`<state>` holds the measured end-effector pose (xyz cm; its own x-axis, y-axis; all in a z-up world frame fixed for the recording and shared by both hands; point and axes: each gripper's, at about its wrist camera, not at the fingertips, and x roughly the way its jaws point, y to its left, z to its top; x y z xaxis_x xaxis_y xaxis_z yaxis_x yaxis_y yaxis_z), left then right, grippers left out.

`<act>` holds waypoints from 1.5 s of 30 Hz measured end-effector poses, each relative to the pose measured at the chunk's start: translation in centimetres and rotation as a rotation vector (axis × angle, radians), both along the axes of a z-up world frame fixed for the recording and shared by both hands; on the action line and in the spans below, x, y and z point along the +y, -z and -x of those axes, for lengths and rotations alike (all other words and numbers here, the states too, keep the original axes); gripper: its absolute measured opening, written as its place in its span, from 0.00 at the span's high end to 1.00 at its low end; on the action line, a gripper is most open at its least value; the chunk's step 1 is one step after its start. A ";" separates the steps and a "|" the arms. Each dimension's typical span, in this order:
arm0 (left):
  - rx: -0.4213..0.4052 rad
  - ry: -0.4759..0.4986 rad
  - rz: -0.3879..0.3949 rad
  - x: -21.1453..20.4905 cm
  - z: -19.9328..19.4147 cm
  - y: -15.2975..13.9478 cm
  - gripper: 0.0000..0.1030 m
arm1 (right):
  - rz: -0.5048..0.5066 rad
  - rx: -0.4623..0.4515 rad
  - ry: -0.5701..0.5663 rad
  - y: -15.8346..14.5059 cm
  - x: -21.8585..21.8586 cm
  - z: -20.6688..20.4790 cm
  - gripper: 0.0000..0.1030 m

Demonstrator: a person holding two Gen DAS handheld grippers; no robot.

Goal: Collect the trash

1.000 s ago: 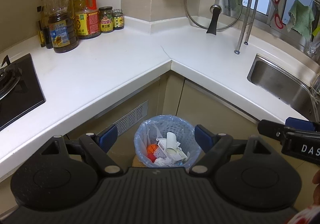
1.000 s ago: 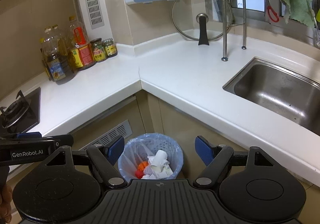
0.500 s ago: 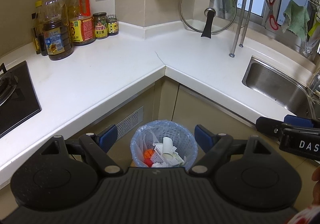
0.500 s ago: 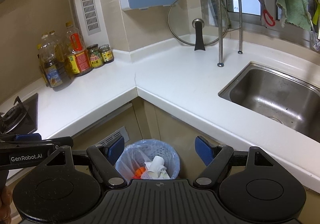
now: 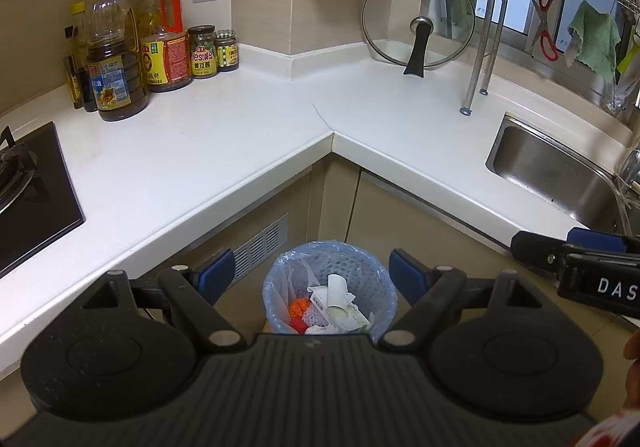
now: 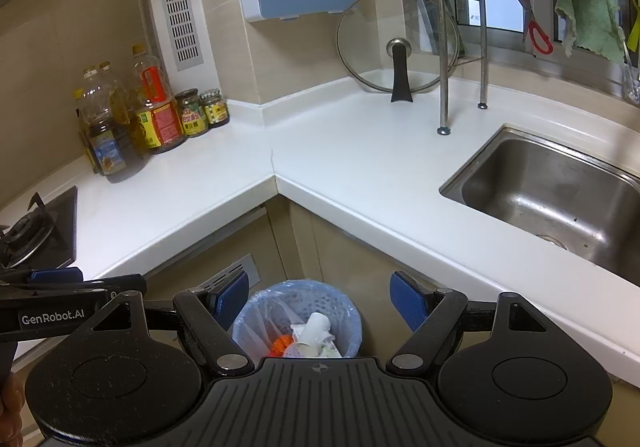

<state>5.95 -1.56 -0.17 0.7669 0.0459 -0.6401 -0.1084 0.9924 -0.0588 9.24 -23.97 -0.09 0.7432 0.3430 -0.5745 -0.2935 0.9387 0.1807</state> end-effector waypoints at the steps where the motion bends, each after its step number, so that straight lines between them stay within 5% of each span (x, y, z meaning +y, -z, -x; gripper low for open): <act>1: 0.000 0.000 0.001 0.0 0.0 0.0 0.20 | 0.001 0.000 0.000 0.0 0.1 0.0 0.25; 45: -0.003 -0.002 0.003 -0.3 -0.2 0.0 0.20 | -0.003 0.006 -0.007 0.1 -0.1 -0.4 0.25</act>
<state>6.19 -1.84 -0.13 0.7687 0.0459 -0.6380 -0.1105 0.9919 -0.0618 9.66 -24.09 -0.23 0.7376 0.3495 -0.5777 -0.2986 0.9363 0.1851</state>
